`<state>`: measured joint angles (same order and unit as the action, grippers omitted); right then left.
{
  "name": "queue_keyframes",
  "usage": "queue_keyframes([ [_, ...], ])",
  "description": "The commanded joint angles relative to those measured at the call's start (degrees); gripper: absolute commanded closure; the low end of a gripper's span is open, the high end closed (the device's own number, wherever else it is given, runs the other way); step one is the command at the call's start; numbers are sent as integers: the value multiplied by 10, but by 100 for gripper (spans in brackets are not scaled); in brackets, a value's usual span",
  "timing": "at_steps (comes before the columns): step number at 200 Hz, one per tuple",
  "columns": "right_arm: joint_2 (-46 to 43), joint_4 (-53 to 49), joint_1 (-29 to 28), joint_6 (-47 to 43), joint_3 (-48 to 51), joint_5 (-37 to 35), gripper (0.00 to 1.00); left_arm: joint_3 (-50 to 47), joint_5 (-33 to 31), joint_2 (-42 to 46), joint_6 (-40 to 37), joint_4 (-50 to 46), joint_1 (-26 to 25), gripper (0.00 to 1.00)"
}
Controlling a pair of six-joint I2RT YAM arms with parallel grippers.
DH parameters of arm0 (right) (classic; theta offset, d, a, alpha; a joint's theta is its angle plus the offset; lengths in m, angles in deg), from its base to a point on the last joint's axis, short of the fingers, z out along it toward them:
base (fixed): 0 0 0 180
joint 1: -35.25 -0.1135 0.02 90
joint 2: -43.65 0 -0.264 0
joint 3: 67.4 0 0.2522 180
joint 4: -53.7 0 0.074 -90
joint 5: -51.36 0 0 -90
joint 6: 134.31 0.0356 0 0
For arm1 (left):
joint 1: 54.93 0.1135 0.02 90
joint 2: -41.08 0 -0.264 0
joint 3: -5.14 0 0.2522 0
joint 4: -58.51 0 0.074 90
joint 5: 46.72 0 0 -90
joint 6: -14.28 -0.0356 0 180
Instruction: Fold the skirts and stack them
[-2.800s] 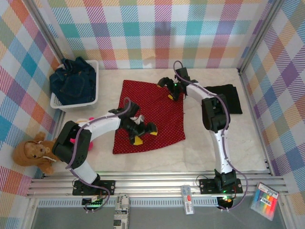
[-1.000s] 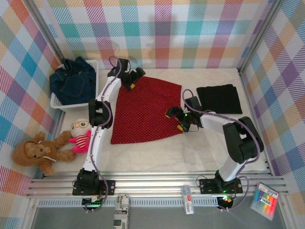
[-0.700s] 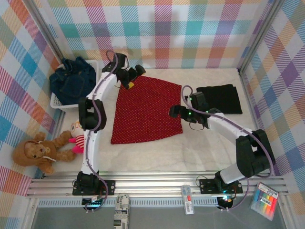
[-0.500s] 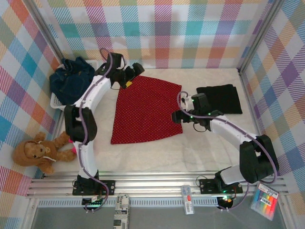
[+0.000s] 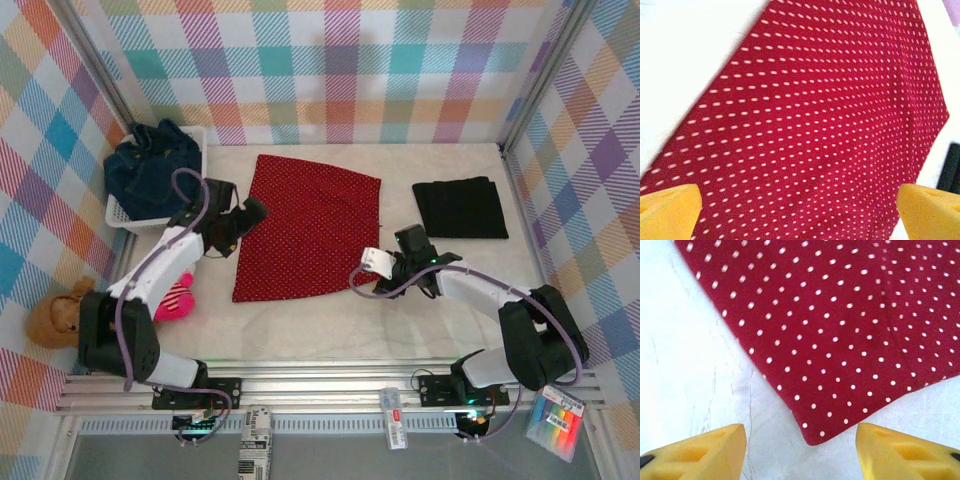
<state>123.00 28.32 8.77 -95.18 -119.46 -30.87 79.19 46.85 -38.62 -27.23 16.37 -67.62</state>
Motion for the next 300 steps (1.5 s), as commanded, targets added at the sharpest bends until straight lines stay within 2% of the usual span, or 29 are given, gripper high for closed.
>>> queue_keyframes([
  [1, -8, 40, -6, -154, 16, -15, 43, -44, -51, 64, 38, -45, 20, 0],
  [49, 7, 84, -12, -259, 30, -7, 48, -128, -42, 141, 66, -86, 32, 0],
  [90, 29, 83, -17, -282, 27, -7, 47, -166, -46, 183, 85, -85, 39, 0],
  [128, 54, 85, -24, -297, 20, -20, 49, -168, -36, 181, 81, -82, 42, 0],
  [166, 71, 115, -26, -295, 22, -41, 58, -181, -13, 174, 84, -68, 42, 2],
  [228, 97, 143, -30, -284, 16, -72, 66, -198, 29, 162, 102, -39, 39, 12],
  [269, 94, 147, -33, -262, 10, -88, 72, -221, 38, 166, 126, -22, 25, 12],
  [300, 77, 149, -34, -240, 2, -94, 80, -229, 43, 152, 137, -9, 12, 13],
])
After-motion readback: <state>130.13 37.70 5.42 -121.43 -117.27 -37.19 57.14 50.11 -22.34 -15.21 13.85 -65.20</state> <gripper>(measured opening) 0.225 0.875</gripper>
